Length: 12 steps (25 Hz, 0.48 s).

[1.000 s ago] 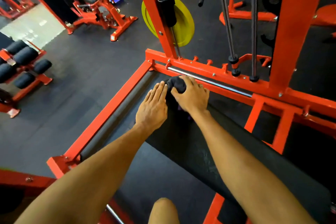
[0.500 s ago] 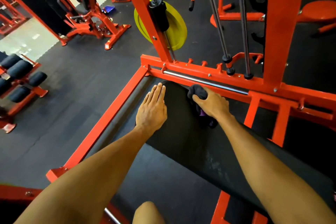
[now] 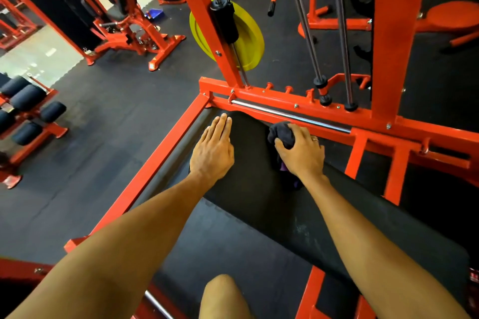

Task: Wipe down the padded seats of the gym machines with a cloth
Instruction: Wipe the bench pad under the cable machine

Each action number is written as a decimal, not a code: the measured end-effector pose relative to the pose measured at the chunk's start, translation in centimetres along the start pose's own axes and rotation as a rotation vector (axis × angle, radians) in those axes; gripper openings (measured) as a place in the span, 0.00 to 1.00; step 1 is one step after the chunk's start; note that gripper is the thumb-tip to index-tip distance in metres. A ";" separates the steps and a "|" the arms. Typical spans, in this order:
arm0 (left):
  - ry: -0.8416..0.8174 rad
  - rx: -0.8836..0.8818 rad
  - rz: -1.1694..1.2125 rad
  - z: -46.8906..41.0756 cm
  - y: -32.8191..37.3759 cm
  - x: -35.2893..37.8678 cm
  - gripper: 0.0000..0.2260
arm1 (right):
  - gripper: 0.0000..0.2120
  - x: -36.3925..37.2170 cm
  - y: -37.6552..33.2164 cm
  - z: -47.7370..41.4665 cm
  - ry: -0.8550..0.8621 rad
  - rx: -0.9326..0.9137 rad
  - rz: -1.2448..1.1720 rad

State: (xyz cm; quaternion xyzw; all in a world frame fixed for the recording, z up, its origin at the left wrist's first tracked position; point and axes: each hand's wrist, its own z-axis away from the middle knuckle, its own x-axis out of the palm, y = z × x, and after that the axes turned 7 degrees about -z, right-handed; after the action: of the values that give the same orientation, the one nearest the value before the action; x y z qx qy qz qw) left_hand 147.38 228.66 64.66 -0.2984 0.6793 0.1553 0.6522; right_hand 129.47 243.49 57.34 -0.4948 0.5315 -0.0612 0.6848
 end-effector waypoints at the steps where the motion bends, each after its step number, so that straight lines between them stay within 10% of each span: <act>1: 0.002 -0.003 -0.004 -0.1 0.1 0.0 0.27 | 0.25 0.4 -1.0 -0.3 0.015 0.039 0.002; 12: -0.012 0.004 -0.032 -0.1 0.1 0.0 0.27 | 0.24 1.7 0.1 7.9 -0.094 -0.364 0.115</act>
State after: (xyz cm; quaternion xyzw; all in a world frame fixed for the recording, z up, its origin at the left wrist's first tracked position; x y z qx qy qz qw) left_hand 147.21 228.69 64.65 -0.3072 0.6706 0.1454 0.6594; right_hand 136.36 247.35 55.67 -0.5817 0.5286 0.0985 0.6104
